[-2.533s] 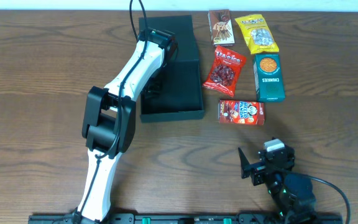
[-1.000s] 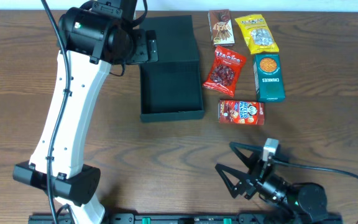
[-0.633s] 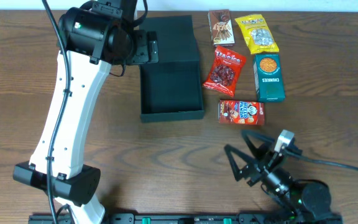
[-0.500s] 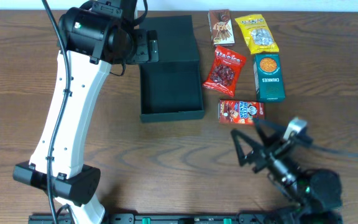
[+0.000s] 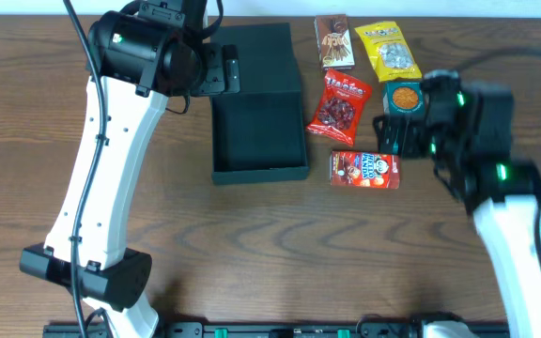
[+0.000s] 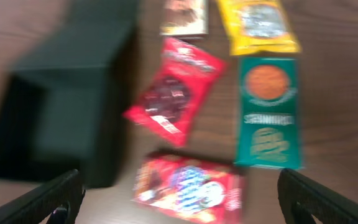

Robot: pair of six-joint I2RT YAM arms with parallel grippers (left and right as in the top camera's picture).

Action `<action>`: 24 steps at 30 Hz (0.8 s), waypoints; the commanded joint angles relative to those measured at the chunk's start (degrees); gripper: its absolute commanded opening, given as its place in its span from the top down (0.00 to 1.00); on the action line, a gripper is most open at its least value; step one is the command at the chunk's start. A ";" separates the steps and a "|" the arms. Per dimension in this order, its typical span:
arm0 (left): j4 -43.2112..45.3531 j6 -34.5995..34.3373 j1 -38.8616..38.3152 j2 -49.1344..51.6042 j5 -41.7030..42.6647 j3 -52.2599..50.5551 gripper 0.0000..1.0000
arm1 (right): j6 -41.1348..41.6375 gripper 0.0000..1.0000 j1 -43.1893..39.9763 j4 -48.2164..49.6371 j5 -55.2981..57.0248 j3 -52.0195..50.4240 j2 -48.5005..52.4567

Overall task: Pack container
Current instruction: 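Grasp the teal Chunkies cookie box with the right gripper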

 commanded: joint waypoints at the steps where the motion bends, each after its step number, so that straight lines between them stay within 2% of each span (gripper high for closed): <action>1: 0.11 1.01 0.17 -0.02 -0.46 0.09 0.05 | -7.23 0.01 -1.18 -1.97 10.32 6.49 8.90; 8: 0.07 1.01 0.92 -0.02 -0.44 0.09 0.05 | -8.81 0.01 -4.50 -2.34 11.98 13.57 25.27; 12: 0.13 1.03 1.84 0.00 -0.46 0.09 0.05 | -11.21 0.01 -6.67 -0.55 8.92 14.16 31.71; 24: 0.74 1.03 4.92 0.00 -0.44 0.07 0.05 | -13.70 0.01 -6.99 5.42 7.72 14.16 41.05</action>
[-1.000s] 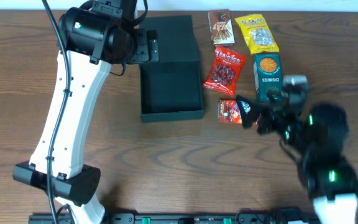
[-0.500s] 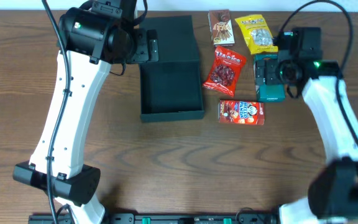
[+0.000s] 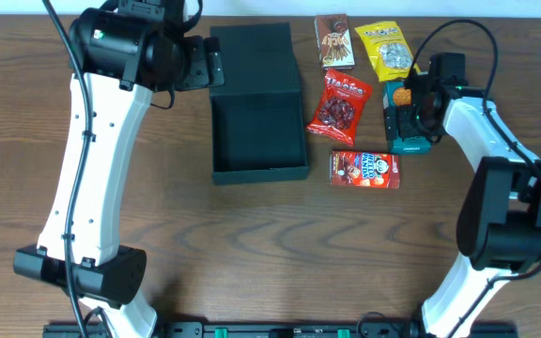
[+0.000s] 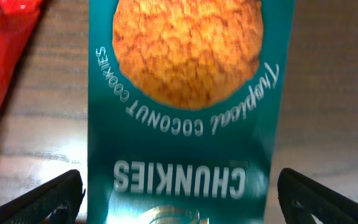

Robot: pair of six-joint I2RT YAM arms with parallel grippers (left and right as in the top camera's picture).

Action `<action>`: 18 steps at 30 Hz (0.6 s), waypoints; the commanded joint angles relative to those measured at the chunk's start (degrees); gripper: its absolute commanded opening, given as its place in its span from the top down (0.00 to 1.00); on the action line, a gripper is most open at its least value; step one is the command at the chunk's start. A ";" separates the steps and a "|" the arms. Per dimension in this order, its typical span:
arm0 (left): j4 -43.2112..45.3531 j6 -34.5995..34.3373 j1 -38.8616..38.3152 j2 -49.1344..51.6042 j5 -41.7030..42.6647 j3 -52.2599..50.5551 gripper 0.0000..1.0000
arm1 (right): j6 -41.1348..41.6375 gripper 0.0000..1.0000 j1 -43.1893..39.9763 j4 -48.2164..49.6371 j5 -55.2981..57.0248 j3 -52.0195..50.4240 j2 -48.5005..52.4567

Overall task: Pack container
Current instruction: 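Grasp the teal Chunkies cookie box with the right gripper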

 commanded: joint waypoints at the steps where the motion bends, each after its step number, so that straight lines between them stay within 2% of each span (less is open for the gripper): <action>1: 0.09 1.03 0.96 0.00 -0.46 0.07 0.05 | -1.31 0.01 -0.17 1.68 -0.90 1.55 0.98; 12: 0.28 1.05 2.03 0.00 -0.46 0.04 0.05 | 0.22 0.01 -0.15 7.28 -0.90 1.55 5.88; 18: 0.26 1.05 2.03 0.00 -1.97 0.04 0.05 | 1.51 0.17 -0.15 5.92 -0.90 2.91 5.86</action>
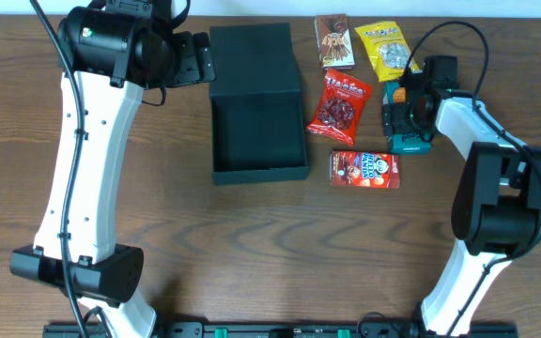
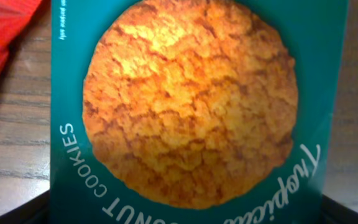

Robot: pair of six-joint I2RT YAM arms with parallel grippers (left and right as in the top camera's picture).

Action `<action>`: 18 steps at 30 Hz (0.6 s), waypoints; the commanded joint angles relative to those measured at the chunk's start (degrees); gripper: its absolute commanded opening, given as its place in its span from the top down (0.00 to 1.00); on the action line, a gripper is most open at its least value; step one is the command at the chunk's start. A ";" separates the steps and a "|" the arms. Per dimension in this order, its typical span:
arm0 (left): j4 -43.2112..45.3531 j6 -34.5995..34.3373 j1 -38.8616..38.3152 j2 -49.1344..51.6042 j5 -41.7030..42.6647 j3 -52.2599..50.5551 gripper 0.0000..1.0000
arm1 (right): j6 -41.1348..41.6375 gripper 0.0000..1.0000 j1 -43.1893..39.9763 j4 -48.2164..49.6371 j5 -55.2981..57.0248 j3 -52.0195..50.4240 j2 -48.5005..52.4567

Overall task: Pack container
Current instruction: 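Grasp the teal Chunkies cookie box with the right gripper, then lower the teal cookie box upright into the black box, release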

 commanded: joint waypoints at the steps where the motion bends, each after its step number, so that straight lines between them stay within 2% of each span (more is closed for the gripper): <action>1: -0.02 1.05 0.26 0.00 -1.88 0.04 0.05 | 0.74 0.21 -0.13 -1.44 -0.04 2.93 0.61; 7: -0.02 1.03 0.26 0.00 -2.23 0.04 0.05 | 0.74 0.28 0.50 -8.13 -0.04 10.64 0.59; 12: -0.28 1.46 0.61 0.00 -6.38 0.04 0.05 | 0.72 0.27 2.34 -17.22 -0.48 20.72 0.55; 18: -2.32 2.93 6.93 0.00 -6.54 0.04 0.05 | 0.76 0.29 7.50 -31.65 -9.70 35.15 0.55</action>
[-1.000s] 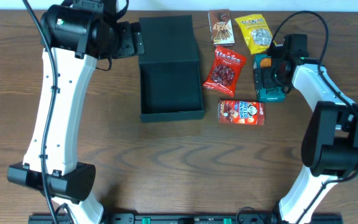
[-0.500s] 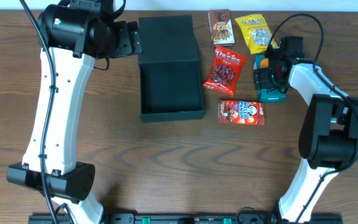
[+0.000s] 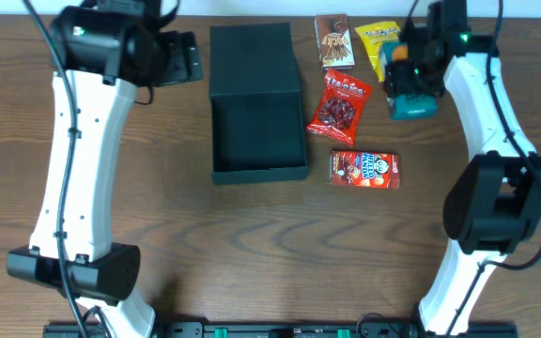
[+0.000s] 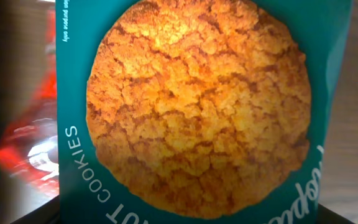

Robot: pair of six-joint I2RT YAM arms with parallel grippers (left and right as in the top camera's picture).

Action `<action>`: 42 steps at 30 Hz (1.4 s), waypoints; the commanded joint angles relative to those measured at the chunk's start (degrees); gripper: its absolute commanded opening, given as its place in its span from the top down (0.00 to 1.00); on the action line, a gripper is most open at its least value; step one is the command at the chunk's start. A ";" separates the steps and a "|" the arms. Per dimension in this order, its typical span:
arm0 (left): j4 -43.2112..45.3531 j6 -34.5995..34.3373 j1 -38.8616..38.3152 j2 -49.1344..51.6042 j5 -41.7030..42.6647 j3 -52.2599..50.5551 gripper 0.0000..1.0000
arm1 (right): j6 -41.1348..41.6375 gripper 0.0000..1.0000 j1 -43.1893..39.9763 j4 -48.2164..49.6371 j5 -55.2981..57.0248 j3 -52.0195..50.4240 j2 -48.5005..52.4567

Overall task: Pack container
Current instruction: 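Lower the teal cookie box upright into the black box, release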

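A teal pack of coconut cookies [image 4: 191,118] fills the right wrist view, held off the table with blurred red packs behind it. From overhead the cookie pack [image 3: 411,101] hangs under my right gripper [image 3: 405,80], which is shut on it, just right of the red snack bag [image 3: 339,103]. The fingers themselves are hidden by the pack. The open black box [image 3: 259,171] stands left of the snacks with nothing in it. My left gripper [image 3: 178,56] hovers left of the box's far end; its jaws are too dark to read.
A red flat pack [image 3: 364,169] lies in front of the snack bag. A brown pack [image 3: 333,42] and a yellow bag [image 3: 376,38], partly under the right arm, lie at the far edge. The box's lid [image 3: 252,56] sits behind it.
The cookie pack lay on the table with my right gripper down on it; now it is off the table and further back. The left gripper has shifted slightly left.
My right gripper first hovered open above the row of snacks. Then it was low over the teal cookie pack, jaws either side of it, then closer still. Now the pack hangs in it, off the table. The left gripper moved leftward from the box.
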 commanded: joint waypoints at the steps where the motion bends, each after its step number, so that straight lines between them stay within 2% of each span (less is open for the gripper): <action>1: -1.70 1.27 5.14 0.00 -1.79 0.04 0.05 | 0.92 0.29 4.31 -4.20 -7.19 6.73 -0.11; 5: -3.89 1.27 10.93 0.00 -1.73 0.04 0.05 | 5.35 0.27 9.70 -8.28 -7.82 9.84 -0.11; 12: -6.38 1.27 18.71 0.00 0.83 0.04 0.05 | 14.03 0.28 21.44 -11.32 -7.65 9.11 0.02; 18: -7.19 1.29 20.22 0.00 0.96 0.04 0.05 | 26.01 0.30 30.36 -10.29 -1.77 6.84 1.46; 25: -6.84 1.25 20.22 0.00 0.98 0.04 0.05 | 39.65 0.28 34.97 -10.16 8.70 6.69 5.62; 36: -6.86 1.25 20.22 0.00 1.01 0.04 0.05 | 42.01 0.29 35.08 -9.66 13.77 6.69 14.40; 37: -6.86 1.25 20.22 0.00 1.03 0.04 0.05 | 42.01 0.28 35.08 -9.55 14.43 6.69 14.75; 40: -6.80 1.25 20.22 0.00 2.32 0.04 0.05 | 41.94 0.14 35.04 -8.85 17.14 6.69 15.85; 42: -6.75 1.25 20.22 0.00 2.51 0.04 0.05 | 41.92 0.12 34.88 -8.46 18.58 6.69 15.87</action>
